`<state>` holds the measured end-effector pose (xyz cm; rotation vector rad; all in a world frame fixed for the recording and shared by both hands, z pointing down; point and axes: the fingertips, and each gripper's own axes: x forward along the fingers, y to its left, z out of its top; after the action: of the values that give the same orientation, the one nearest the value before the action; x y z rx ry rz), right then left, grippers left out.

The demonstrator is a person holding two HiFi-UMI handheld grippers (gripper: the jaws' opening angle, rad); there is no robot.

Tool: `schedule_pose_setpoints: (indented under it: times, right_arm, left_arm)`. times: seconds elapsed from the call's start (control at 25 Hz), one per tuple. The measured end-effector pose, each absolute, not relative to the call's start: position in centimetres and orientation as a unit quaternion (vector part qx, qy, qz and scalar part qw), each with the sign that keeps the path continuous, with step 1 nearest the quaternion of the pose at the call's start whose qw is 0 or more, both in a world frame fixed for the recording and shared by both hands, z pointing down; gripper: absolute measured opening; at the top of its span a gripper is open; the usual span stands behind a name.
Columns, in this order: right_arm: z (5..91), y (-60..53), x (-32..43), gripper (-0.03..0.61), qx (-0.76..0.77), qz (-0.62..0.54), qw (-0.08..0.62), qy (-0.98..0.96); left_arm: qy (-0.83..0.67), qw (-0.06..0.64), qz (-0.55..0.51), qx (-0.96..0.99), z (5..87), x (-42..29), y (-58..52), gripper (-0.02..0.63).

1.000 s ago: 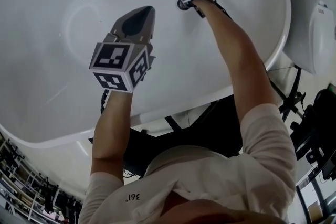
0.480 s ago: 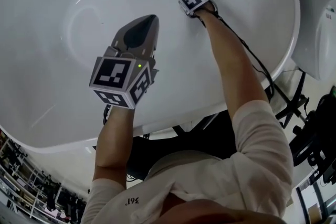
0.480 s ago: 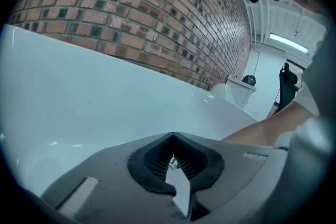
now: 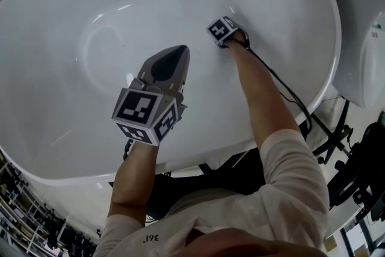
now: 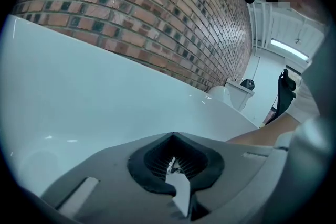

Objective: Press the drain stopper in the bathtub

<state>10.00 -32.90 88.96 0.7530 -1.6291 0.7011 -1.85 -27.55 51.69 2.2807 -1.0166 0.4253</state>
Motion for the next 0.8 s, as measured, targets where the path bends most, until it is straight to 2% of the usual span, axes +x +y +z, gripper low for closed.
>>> schedule_pose_setpoints:
  times: [0.8]
  right_arm:
    - [88.53,-33.48,9.77,0.004,0.316,0.280,0.585,-0.693]
  left_arm:
    - [-0.371,0.304,0.150,0.865,51.27,-1.26,-27.46,0.003]
